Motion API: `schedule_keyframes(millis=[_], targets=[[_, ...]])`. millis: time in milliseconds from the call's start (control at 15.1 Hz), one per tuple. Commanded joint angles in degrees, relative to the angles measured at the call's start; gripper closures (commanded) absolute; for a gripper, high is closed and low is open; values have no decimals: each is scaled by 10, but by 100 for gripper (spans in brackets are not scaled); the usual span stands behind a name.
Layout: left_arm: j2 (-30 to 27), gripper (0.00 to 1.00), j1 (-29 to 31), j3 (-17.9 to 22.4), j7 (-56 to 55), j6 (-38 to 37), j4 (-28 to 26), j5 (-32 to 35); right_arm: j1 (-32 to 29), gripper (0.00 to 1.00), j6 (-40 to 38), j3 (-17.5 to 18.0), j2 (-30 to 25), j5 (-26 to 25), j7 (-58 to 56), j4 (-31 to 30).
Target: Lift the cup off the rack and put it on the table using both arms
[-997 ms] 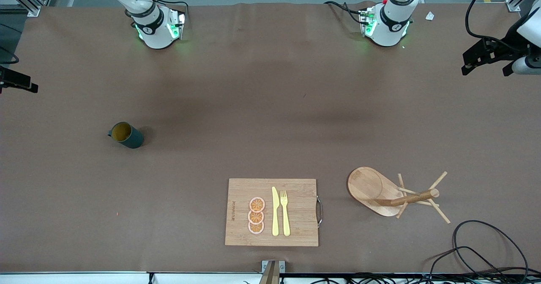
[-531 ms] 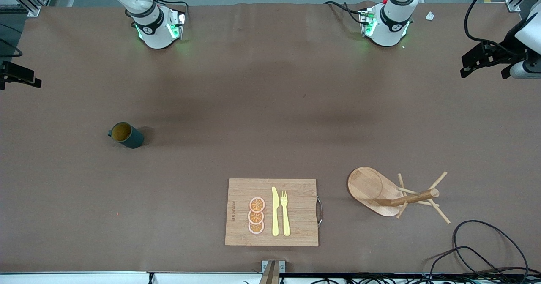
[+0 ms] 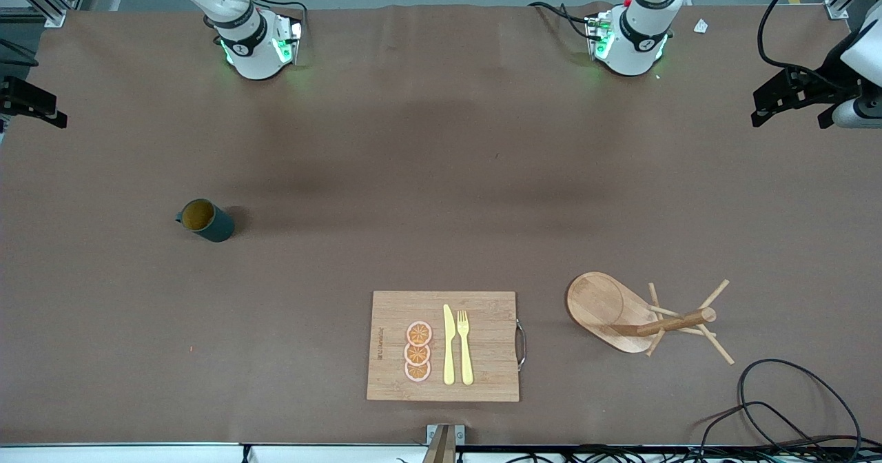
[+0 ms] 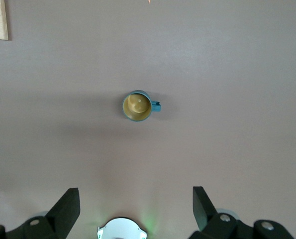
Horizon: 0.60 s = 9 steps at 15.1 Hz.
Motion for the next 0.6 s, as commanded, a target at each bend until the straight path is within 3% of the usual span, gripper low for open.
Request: schedule_keyframes(millis=[0, 531], targets=[[5, 0, 3, -2, 11, -3, 13, -3, -3, 0, 12, 2, -20, -1, 5, -25], [9, 0, -6, -3, 11, -3, 18, -5, -2, 0, 9, 4, -20, 18, 68, -15]])
